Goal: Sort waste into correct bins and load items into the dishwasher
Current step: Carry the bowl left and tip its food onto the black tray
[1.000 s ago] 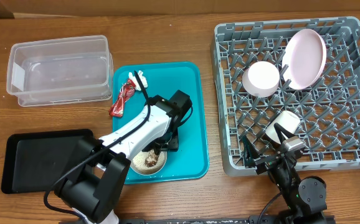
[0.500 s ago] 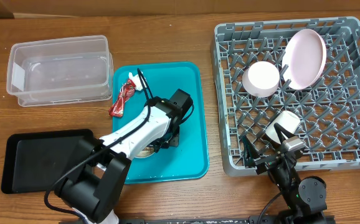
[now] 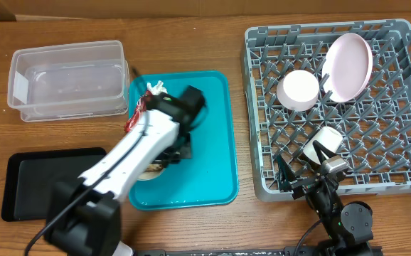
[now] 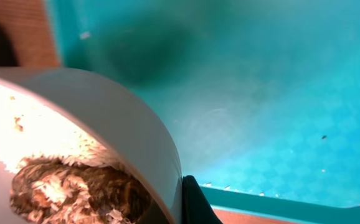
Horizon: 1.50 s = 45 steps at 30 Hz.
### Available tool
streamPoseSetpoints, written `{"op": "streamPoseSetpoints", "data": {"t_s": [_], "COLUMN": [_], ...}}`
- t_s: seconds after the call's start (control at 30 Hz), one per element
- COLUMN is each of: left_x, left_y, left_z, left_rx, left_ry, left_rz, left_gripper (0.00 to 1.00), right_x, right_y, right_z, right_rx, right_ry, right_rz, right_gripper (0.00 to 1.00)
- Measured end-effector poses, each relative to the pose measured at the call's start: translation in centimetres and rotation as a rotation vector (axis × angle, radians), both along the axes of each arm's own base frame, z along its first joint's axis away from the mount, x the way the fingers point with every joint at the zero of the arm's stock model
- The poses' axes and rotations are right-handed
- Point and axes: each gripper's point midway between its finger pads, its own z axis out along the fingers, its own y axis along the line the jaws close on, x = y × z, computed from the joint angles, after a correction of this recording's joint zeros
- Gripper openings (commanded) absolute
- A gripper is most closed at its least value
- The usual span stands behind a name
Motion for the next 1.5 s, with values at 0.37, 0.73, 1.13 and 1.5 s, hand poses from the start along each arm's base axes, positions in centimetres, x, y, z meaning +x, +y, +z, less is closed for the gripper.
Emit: {"op": "streamPoseSetpoints", "data": {"t_s": [0.37, 0.73, 1.13, 1.5], "left_x": [2.5, 2.8, 1.5, 2.5], "left_y": [8.4, 15.7, 19.6, 20.8], "left_z": [2.7, 5.0, 7.4, 8.7], "left_rx": [-0.471, -0.986, -1.233, -1.259], "left_ry": [-0.034, -0.393, -0.866, -1.097], "left_rz": [0.324, 0.433, 0.458, 0.35], "left_gripper": [0.04, 0.04, 0.04, 0.04], "right_x": [0.0, 0.0, 0.0, 0.0], "right_y": [0.0, 0.0, 0.0, 0.0], "right_z": [0.0, 0.0, 0.0, 0.0], "right_rx": [0.0, -0.001, 0.0, 0.0], "right_ry": [0.0, 0.0, 0.0, 0.0], "right_rz": [0.0, 0.0, 0.0, 0.0], "right_gripper": [1.0, 1.0, 1.0, 1.0]}}
